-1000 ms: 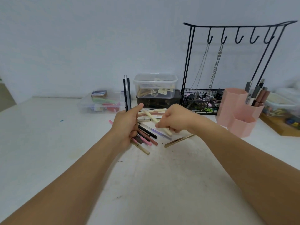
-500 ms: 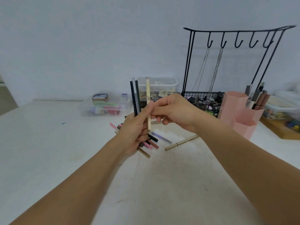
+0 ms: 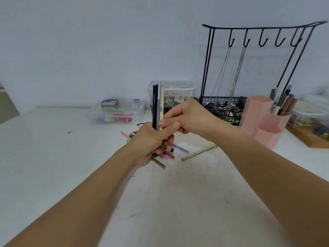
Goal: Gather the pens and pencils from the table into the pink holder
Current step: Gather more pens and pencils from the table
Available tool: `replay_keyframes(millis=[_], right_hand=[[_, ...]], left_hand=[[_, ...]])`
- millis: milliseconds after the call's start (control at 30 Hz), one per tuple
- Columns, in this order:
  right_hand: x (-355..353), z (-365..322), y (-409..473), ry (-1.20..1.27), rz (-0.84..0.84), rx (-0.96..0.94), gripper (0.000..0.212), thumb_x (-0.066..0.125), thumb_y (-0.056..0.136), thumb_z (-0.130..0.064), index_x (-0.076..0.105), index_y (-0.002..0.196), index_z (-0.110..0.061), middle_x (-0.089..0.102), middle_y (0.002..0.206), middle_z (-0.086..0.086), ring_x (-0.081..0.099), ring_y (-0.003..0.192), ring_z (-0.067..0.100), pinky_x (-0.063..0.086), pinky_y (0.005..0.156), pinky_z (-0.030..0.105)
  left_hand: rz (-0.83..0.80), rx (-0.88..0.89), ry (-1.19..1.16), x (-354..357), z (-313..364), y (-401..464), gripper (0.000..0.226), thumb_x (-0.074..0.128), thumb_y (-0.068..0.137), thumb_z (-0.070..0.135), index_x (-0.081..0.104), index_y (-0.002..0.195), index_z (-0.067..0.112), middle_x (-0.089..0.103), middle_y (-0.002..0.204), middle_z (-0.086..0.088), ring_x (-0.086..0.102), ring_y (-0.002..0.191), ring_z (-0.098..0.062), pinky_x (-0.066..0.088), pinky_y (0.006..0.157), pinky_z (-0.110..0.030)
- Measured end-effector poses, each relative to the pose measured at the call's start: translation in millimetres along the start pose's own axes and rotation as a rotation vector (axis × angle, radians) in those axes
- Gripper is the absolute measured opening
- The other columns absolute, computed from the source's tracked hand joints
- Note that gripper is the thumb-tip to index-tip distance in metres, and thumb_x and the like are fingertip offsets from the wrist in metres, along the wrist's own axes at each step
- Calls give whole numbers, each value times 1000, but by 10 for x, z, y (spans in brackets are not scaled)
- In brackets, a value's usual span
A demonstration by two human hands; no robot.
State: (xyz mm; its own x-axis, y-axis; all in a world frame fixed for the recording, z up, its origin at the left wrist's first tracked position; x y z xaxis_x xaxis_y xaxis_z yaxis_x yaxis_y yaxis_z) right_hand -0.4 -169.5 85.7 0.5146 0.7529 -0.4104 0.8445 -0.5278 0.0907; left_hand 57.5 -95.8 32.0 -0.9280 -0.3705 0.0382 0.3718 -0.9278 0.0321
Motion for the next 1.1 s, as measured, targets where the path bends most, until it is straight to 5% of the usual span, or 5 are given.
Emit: replay_keyframes(millis=[300, 433, 667, 967, 1100], right_hand=[[65, 17, 19, 23, -23, -47, 13, 71, 93, -20, 80, 96, -11, 63, 59, 3, 44, 46, 11, 35, 43, 19], [-110, 59, 38, 30, 59, -24, 21, 64, 99, -24, 77, 103, -9, 64, 68, 4, 48, 48, 11, 38, 45, 21], [-36, 403, 89, -572, -43, 93, 14, 79, 85, -28, 80, 86, -14, 75, 85, -5, 64, 61, 5, 48, 58, 20], [29, 535, 34, -653, -90, 207, 21, 77, 84, -15, 74, 76, 4, 67, 62, 9, 57, 49, 15, 61, 72, 35], [-59, 525, 21, -453, -63, 221, 21, 72, 89, -12, 72, 78, 5, 67, 69, 14, 62, 58, 21, 59, 58, 31]], left_hand=[[12, 3, 93, -105, 39, 31, 48, 72, 76, 48, 55, 40, 22, 37, 40, 3, 24, 36, -12, 20, 39, -22], [136, -50, 44, -224, 15, 69, 60, 59, 93, 58, 39, 47, 25, 28, 50, 2, 20, 42, -13, 16, 41, -24], [316, -116, -58, -525, -94, 100, 50, 60, 97, 52, 40, 64, 19, 39, 55, 3, 31, 43, -10, 21, 34, -18], [421, -117, -90, -667, -109, 57, 52, 67, 92, 52, 37, 61, 23, 31, 52, 6, 24, 45, -10, 21, 33, -19], [404, -152, -123, -635, -165, 82, 54, 64, 94, 49, 33, 58, 23, 33, 52, 6, 26, 44, -10, 20, 32, -18]])
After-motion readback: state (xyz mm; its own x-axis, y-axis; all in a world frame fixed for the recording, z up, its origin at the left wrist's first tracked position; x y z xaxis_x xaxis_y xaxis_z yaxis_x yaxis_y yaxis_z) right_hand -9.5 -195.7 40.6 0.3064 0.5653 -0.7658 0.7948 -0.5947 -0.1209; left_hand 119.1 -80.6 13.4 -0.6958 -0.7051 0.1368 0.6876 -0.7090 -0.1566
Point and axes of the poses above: each hand's wrist, its own y-axis towards the middle knuckle, its own x-axis out of the palm, z = x × y, the point moved 10 cm from there along y, towards the middle knuckle
